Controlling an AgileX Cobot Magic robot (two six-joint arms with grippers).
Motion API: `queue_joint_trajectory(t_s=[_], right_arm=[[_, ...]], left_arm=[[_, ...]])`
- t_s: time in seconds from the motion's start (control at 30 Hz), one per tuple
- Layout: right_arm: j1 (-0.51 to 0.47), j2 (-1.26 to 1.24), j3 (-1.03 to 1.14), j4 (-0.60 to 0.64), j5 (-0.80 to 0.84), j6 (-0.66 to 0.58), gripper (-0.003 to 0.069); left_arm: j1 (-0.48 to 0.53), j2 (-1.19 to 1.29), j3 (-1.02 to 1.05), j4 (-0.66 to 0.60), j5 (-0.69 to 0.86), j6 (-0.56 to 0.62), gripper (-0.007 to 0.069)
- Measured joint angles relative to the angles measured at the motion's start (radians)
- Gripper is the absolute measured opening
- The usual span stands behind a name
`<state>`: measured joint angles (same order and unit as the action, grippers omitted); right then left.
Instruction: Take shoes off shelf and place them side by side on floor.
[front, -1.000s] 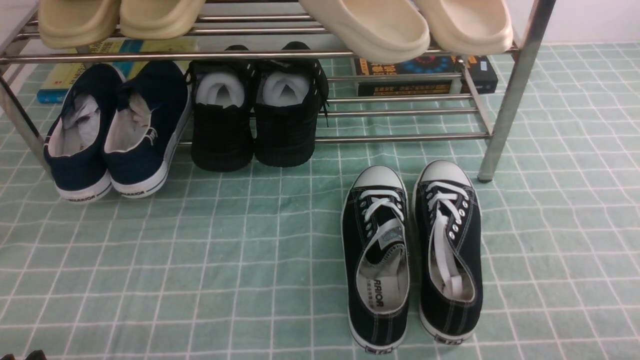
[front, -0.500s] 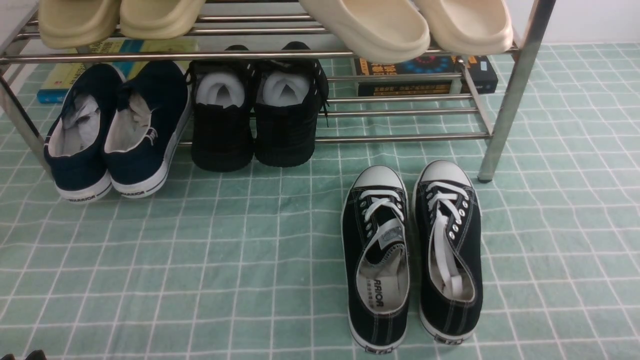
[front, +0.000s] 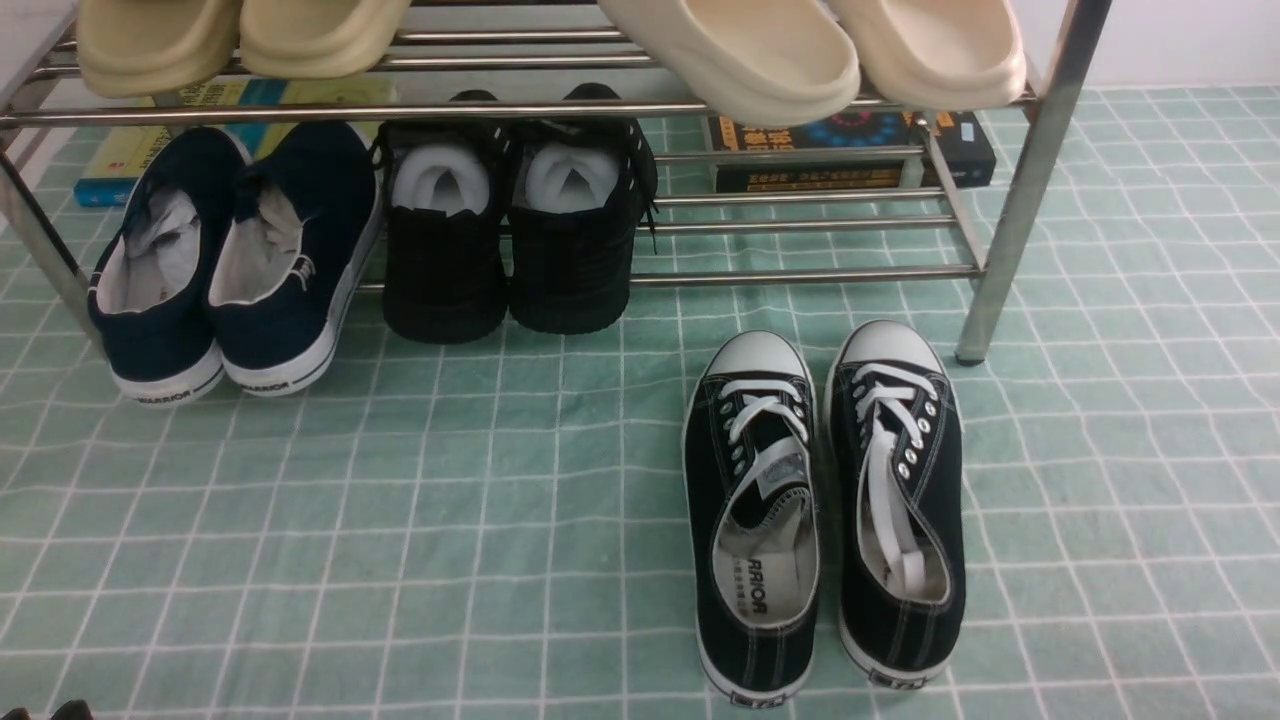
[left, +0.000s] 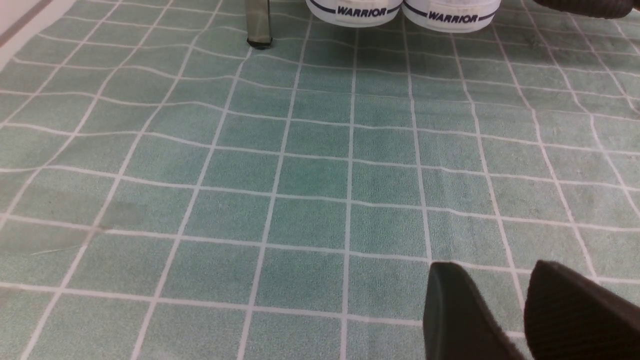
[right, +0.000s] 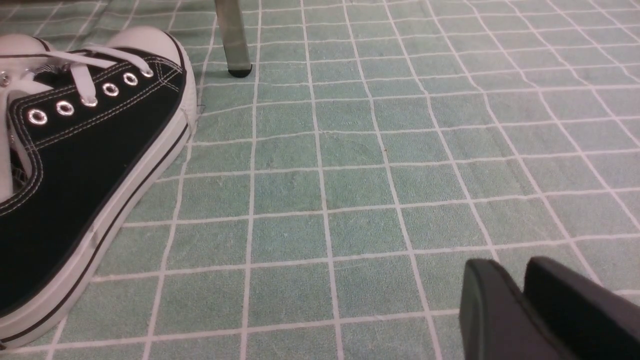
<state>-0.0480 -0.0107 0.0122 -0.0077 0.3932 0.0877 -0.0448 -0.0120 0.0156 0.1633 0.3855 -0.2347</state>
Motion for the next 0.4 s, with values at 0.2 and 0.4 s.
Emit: queue_joint_trajectory(t_s=[0.2, 0.4], right_arm=[[0.000, 0.000, 0.000, 0.000, 0.000, 0.000, 0.0132], [0.000, 0.000, 0.000, 0.000, 0.000, 0.000, 0.0138]], left_arm=[[0.000, 0.000, 0.000, 0.000, 0.000, 0.000, 0.0242], [0.000, 0.000, 0.000, 0.000, 0.000, 0.000, 0.0242]])
